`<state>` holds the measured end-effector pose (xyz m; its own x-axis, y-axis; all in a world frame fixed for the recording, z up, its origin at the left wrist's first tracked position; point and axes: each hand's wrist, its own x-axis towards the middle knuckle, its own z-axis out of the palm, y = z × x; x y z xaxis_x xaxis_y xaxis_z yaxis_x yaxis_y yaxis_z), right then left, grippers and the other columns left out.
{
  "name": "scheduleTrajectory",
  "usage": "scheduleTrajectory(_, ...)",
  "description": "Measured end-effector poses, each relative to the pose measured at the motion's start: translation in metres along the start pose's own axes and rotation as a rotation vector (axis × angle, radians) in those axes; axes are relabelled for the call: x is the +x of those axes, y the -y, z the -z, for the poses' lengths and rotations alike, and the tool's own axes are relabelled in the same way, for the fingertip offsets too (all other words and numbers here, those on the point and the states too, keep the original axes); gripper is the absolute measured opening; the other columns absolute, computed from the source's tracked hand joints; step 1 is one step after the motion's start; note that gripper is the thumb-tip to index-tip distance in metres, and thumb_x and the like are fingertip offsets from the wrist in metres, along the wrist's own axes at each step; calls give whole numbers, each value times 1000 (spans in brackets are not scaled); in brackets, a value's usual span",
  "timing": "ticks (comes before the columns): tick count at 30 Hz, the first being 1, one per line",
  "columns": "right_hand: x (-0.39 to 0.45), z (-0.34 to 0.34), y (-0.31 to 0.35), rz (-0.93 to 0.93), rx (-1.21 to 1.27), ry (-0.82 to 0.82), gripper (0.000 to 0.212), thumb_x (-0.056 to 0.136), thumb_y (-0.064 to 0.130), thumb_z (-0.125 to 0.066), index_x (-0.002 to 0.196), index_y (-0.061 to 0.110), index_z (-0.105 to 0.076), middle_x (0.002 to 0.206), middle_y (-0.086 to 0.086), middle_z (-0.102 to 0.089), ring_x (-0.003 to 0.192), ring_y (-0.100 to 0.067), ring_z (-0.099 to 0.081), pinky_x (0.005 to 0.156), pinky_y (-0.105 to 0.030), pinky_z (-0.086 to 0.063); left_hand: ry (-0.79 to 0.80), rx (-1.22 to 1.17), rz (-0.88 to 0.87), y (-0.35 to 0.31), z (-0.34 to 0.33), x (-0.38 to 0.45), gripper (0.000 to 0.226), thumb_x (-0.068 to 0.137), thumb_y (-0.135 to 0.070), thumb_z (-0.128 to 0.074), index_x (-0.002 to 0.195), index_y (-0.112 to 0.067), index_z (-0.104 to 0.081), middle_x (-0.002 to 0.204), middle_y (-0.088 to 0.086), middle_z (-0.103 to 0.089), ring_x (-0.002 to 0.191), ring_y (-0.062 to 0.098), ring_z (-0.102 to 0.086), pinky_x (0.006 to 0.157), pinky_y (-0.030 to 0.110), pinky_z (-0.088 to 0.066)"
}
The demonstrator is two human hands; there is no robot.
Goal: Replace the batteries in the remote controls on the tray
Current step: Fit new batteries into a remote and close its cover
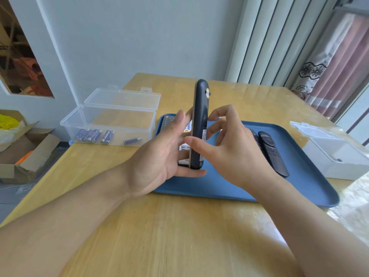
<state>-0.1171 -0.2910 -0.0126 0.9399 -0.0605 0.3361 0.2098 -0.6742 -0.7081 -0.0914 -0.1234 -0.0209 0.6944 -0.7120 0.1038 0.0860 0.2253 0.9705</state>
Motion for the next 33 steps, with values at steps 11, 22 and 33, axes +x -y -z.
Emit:
scheduleTrajectory(11,23,15,-19,-222,-79,-40,34,96,44,-47,130,41,-47,82,9,-72,85,-18,-67,72,-42,-56,-417,486,-302,8,14,0,52,102,-34,-55,151,-41,-37,129,-13,-66,112,17,-69,73,38,-63)
scheduleTrajectory(22,23,-20,-34,-61,-449,37,47,100,36,-40,146,25,-37,93,-9,-69,109,-29,-52,86,-40,-42,-258,1458,115,33,21,4,67,102,-57,-35,161,-28,-20,167,-20,-11,153,-2,4,126,29,4)
scheduleTrajectory(33,20,-18,-24,11,-823,139,22,97,26,-46,110,14,-60,104,-3,-64,99,-31,-54,87,-41,-37,-238,1435,148,28,21,3,71,102,-58,-37,162,-29,-15,167,-21,-4,153,-2,8,124,24,8)
